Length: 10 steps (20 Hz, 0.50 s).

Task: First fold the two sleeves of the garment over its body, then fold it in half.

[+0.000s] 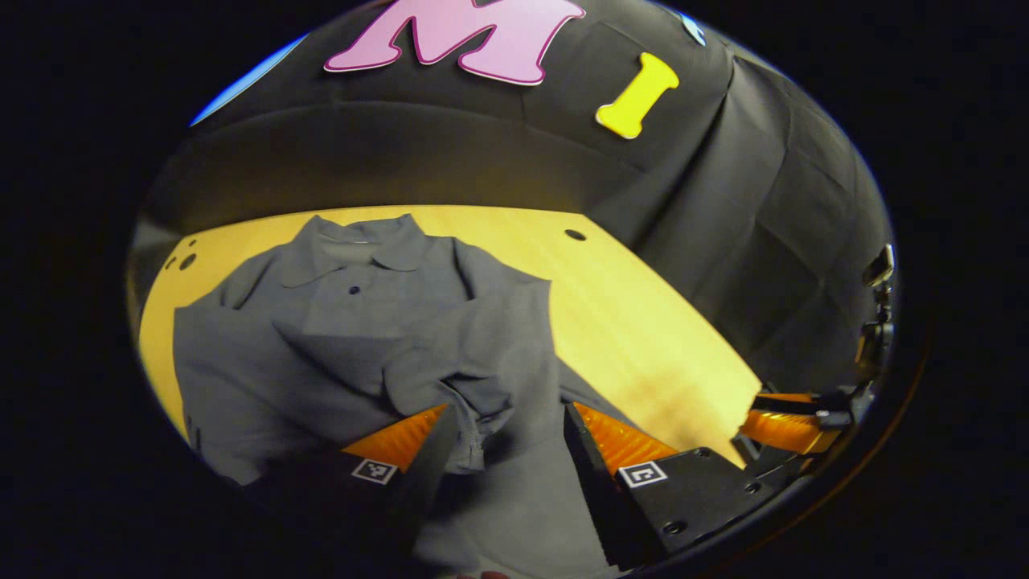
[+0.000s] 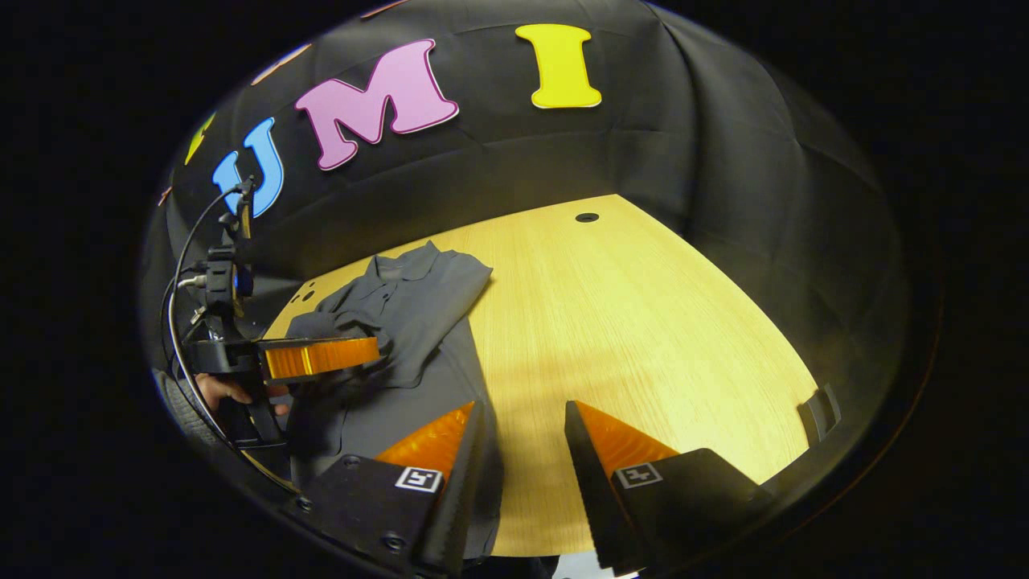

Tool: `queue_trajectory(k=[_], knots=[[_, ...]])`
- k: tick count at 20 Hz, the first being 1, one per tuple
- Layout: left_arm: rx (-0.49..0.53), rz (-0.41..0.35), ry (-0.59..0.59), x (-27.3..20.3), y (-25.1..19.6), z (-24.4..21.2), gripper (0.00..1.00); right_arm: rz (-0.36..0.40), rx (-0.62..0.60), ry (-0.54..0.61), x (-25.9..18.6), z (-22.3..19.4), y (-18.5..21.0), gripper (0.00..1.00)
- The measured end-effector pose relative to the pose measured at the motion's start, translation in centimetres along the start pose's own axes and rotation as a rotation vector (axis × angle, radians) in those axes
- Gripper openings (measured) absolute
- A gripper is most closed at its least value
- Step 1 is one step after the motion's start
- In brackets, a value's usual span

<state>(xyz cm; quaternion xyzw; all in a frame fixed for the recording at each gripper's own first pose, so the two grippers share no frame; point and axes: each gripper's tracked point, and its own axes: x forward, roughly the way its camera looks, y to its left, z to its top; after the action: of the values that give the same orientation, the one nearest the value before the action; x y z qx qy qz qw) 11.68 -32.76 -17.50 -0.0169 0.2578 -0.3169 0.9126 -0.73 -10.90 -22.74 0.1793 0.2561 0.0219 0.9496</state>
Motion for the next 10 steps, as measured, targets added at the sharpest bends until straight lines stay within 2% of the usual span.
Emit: queue_trajectory(k=[1, 2, 5, 8, 10], knots=[[-0.006, -0.025, -0.019, -1.0, -0.6, 0.2, 0.85, 0.008, -0.002, 0.004, 0.0, -0.1, 0.4, 0.53], [0.004, -0.034, -0.037, -1.9, -0.8, 0.6, 0.94, 0.018, -0.004, 0.01, 0.0, -0.2, 0.7, 0.66], [0.046, -0.031, -0.057, -5.4, -0.4, 0.3, 0.96, 0.041, -0.014, 0.035, -0.5, -1.0, 1.5, 0.8], [0.051, -0.011, -0.071, -10.0, 1.3, -1.2, 0.96, 0.062, -0.01, 0.074, -1.4, -2.5, 2.4, 0.83], [0.063, 0.039, -0.064, -13.1, 3.4, -2.9, 0.96, 0.065, -0.019, 0.104, -2.1, -4.1, 2.6, 0.86]])
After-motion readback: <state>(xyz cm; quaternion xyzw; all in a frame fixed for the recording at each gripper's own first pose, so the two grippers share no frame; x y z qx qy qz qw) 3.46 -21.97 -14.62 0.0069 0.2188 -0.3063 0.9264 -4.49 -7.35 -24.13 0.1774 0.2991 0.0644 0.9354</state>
